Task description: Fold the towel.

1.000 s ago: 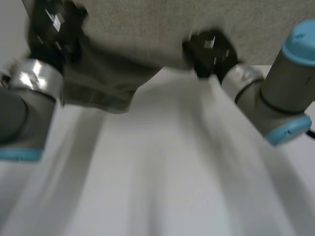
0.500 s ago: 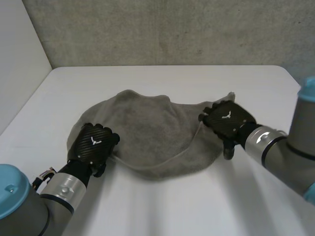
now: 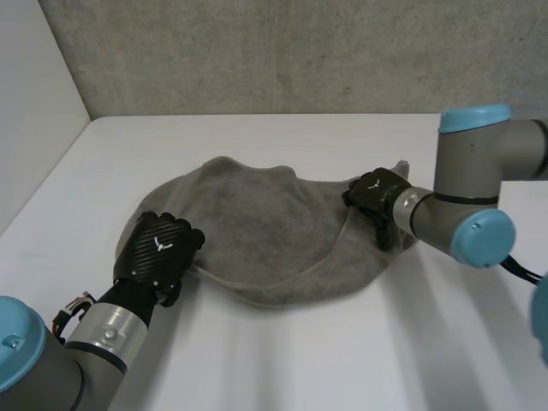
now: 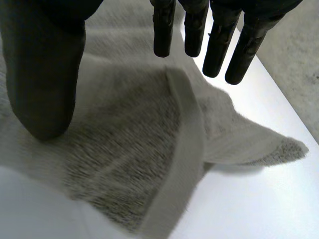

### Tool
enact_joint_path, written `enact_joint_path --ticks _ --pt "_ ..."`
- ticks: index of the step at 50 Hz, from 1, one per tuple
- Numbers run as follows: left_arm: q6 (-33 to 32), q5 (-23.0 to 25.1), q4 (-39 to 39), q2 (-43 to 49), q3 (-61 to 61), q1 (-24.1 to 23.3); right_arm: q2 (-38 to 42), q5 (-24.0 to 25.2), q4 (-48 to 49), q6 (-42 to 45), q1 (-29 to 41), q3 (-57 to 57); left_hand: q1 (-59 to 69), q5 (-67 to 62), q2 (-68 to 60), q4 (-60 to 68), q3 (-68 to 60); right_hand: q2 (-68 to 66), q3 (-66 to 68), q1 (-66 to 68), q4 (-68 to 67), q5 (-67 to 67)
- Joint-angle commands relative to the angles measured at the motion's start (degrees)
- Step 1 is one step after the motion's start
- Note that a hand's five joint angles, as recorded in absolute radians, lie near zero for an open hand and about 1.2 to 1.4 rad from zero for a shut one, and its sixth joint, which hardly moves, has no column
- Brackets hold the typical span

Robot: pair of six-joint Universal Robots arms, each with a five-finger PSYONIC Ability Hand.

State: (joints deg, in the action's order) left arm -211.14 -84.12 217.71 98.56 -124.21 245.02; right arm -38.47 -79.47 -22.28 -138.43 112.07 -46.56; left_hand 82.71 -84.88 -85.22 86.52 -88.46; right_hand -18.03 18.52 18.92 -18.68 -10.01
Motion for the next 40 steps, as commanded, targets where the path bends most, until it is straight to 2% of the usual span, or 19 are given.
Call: enact_joint_path --ticks 1,2,4,5,6,7,9,15,19,20,22,23,27,29,30,31,32,33,40 --pt "-0.1 0.0 0.4 0.0 -0.3 -0.1 8.3 -5.4 -5.9 2.5 1.3 12.6 -2.7 14.9 5.2 -6.5 8.5 -17.2 16.7 16.3 -16.6 -15.2" --pt "-0.1 0.0 0.4 0.1 -0.3 -0.1 8.3 -5.4 -5.9 2.5 1.3 12.6 -2.7 14.9 5.2 -6.5 8.5 -17.3 16.8 16.4 -16.6 -15.3" --pt "-0.1 0.0 0.4 0.1 -0.4 -0.1 8.8 -5.2 -8.2 2.7 1.7 14.2 -2.7 14.9 5.2 -6.5 8.5 -35.5 35.0 34.6 -34.9 -33.5" --pt "-0.1 0.0 0.4 0.1 -0.4 0.0 8.8 -5.2 -8.2 2.7 1.7 14.2 -2.7 14.9 5.2 -6.5 8.5 -35.6 35.1 34.7 -35.0 -33.6" --pt "-0.1 0.0 0.4 0.1 -0.3 0.1 8.7 -5.1 -8.4 2.4 1.8 14.3 -2.7 14.9 5.2 -6.5 8.5 -48.1 47.6 47.2 -47.5 -46.1" --pt "-0.1 0.0 0.4 0.1 -0.3 0.1 8.7 -5.1 -8.4 2.4 1.8 14.3 -2.7 14.9 5.2 -6.5 8.5 -48.2 47.7 47.3 -47.6 -46.3" --pt "-0.1 0.0 0.4 0.3 -0.2 0.3 8.0 -5.1 -8.4 1.6 2.0 13.8 -2.7 14.9 5.2 -6.5 8.5 -61.9 61.4 61.0 -61.3 -60.0" --pt "-0.2 -0.1 0.9 1.7 0.2 0.5 -0.7 -3.8 -7.9 -4.0 1.3 7.0 -2.7 14.9 5.2 -6.5 8.5 -62.0 61.5 61.1 -61.3 -60.0" --pt "-0.3 -0.4 3.1 3.8 0.6 0.8 -12.5 1.5 -2.6 -6.4 0.5 -7.4 -2.7 14.9 5.2 -6.5 8.5 -62.0 61.5 61.1 -61.3 -60.0" --pt "-0.3 -0.4 3.1 3.8 0.6 0.8 -12.5 1.5 -2.6 -6.4 0.5 -7.5 -2.7 14.9 5.2 -6.5 8.5 -62.0 61.5 61.1 -61.3 -60.0" --pt "-0.3 -0.6 4.4 5.0 0.7 1.9 -21.9 3.3 3.5 -6.6 -3.2 -19.6 -2.7 14.9 5.2 -6.5 8.5 -62.0 61.5 61.1 -61.3 -60.0" --pt "-0.3 -0.6 4.4 5.0 0.7 1.9 -21.9 3.3 3.6 -6.6 -3.3 -19.6 -2.7 14.9 5.2 -6.5 8.5 -62.0 61.5 61.1 -61.3 -60.0" --pt "-0.3 -0.4 4.6 5.7 0.6 3.3 -32.7 4.1 12.2 -5.8 -7.5 -37.3 -2.7 14.9 5.2 -6.5 8.5 -62.0 61.5 61.1 -61.3 -60.0" --pt "-0.3 -0.3 4.6 5.7 0.6 3.3 -34.9 4.1 14.4 -5.8 -8.1 -42.1 -2.7 14.9 5.2 -6.5 8.5 -57.5 57.0 56.6 -56.8 -55.5" --pt "-0.3 -0.2 4.6 5.8 0.3 3.3 -36.3 4.2 16.3 -5.5 -8.4 -46.2 -2.7 14.9 5.2 -6.5 8.5 -30.5 30.0 29.6 -29.9 -28.5" --pt "-0.3 -0.2 4.6 5.8 0.3 3.3 -36.3 4.2 16.3 -5.5 -8.4 -46.3 -2.7 14.9 5.2 -6.5 8.5 -30.2 29.7 29.3 -29.6 -28.3" --pt "-0.3 -0.2 4.6 5.8 0.3 3.3 -37.3 4.3 18.0 -5.3 -8.4 -49.8 -2.7 14.9 5.2 -6.5 8.5 -3.8 3.3 2.9 -3.1 -1.8" --pt "-0.3 -0.1 4.7 5.8 0.2 3.1 -37.8 4.5 19.6 -5.0 -8.6 -52.6 -2.7 14.9 5.2 -6.5 8.5 7.3 -7.8 -8.2 8.0 9.3" --pt "-0.3 -0.1 4.7 6.1 0.2 2.5 -41.8 5.4 25.1 -5.5 -8.9 -57.1 -2.7 14.9 5.2 -6.5 8.5 7.3 -7.8 -8.2 7.9 9.3"
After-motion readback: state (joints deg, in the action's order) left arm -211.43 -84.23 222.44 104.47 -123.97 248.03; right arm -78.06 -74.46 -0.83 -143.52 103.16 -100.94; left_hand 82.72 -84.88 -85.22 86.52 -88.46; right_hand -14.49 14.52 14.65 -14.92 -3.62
